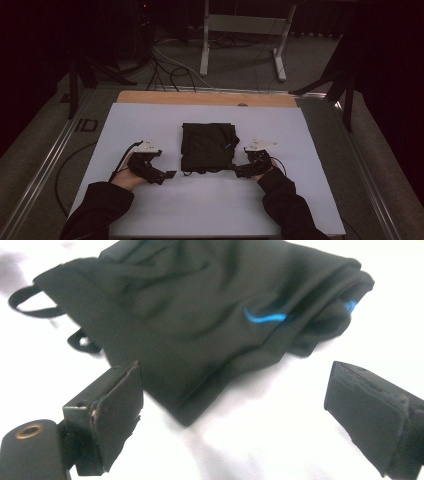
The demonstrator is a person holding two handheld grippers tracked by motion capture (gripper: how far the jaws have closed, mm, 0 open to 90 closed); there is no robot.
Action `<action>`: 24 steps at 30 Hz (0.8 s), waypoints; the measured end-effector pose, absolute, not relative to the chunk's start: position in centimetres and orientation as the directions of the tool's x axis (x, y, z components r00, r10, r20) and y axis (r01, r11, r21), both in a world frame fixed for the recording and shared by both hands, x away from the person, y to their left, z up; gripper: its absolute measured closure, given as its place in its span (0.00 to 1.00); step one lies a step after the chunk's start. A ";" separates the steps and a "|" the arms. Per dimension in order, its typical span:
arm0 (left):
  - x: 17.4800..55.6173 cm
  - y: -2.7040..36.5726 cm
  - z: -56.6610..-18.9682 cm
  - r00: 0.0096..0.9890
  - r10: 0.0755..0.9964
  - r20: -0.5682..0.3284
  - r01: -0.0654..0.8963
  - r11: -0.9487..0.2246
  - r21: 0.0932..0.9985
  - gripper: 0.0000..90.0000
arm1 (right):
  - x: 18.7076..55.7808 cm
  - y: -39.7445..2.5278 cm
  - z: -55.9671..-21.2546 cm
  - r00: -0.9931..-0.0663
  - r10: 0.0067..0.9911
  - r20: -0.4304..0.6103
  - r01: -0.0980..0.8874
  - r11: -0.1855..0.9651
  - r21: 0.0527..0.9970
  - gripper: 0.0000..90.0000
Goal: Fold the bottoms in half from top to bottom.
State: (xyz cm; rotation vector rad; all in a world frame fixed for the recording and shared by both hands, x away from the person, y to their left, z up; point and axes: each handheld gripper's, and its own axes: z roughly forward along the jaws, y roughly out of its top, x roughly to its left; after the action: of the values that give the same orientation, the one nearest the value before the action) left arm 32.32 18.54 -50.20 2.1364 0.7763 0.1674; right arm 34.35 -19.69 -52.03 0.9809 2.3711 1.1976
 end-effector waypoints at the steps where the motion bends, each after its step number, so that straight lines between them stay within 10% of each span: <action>1: 32.1 18.6 -50.2 0.802 0.580 -0.142 0.469 -0.464 0.751 0.00 | 34.2 -19.8 -52.1 -0.722 0.691 0.027 0.434 0.423 0.795 0.10; 24: 27.7 20.6 -51.7 0.810 0.563 -0.163 0.478 -0.474 0.740 0.00 | 29.3 -23.6 -52.2 -0.714 0.699 0.038 0.435 0.400 0.807 0.10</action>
State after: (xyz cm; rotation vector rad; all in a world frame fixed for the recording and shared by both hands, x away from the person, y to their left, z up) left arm 27.75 20.58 -51.68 2.1543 0.7636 0.1290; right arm 29.33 -23.62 -52.17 0.9878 2.3548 1.2186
